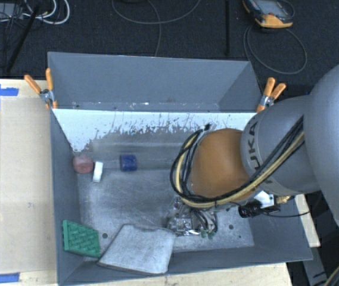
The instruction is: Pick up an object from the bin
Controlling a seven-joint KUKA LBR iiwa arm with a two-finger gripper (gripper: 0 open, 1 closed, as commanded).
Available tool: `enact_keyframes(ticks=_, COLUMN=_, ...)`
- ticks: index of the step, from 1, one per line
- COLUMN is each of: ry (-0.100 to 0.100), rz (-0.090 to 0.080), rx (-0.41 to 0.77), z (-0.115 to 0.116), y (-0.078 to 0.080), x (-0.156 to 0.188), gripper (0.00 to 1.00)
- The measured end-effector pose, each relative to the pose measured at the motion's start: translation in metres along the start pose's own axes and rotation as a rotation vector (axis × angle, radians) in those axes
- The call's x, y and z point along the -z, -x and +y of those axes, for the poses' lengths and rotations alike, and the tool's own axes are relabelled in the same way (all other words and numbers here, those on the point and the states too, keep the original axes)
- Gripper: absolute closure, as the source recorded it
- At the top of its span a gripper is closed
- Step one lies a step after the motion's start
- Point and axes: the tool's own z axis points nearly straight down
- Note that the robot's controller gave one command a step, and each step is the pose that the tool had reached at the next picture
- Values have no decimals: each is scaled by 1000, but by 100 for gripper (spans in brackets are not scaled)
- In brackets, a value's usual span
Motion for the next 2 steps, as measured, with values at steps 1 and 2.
enact_keyframes(ticks=1, ry=-3, rz=-6, rx=81, z=-65, y=21, x=54, gripper=100)
enact_keyframes(ticks=2, ry=2, rz=-10, rx=114, z=-21, y=-4, x=191, gripper=100)
